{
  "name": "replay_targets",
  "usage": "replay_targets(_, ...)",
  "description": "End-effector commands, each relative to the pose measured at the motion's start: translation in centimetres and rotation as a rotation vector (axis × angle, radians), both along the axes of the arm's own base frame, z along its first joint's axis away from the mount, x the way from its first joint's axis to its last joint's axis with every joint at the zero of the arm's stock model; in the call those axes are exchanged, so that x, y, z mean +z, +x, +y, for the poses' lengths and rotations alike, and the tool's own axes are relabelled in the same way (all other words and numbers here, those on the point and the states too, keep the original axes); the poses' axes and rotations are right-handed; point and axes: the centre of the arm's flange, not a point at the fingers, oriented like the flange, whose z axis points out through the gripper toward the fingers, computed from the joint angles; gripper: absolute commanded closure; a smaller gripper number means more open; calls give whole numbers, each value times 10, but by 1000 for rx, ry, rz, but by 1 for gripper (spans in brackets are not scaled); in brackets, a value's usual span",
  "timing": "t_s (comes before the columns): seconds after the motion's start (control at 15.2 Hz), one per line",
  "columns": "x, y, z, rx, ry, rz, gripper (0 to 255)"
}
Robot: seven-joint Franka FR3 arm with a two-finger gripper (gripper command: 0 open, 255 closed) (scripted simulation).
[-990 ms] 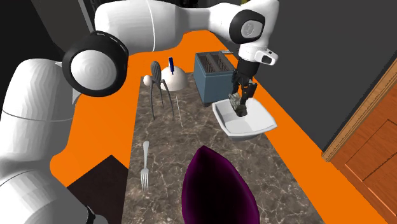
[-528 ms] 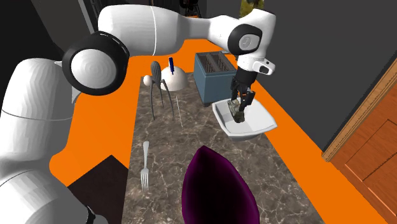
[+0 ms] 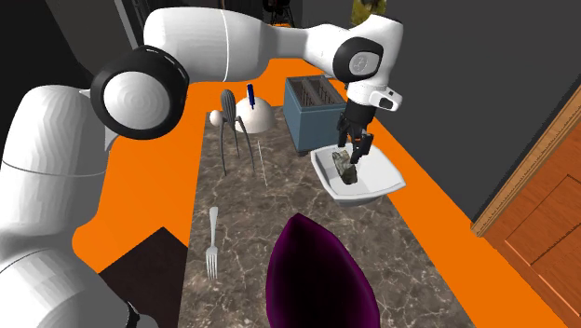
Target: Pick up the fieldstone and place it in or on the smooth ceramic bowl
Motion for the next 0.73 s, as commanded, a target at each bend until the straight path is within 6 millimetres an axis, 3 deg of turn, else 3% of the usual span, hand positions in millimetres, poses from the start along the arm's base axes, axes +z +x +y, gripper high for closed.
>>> replay_targets(0.0,0,0,0,0,0,0,0)
replay_targets(0.26,0,0,0,0,0,0,0)
replay_targets(0.53,50,6,-3,0,0,0,0)
replay_targets(0.66,50,6,-3,0,0,0,0)
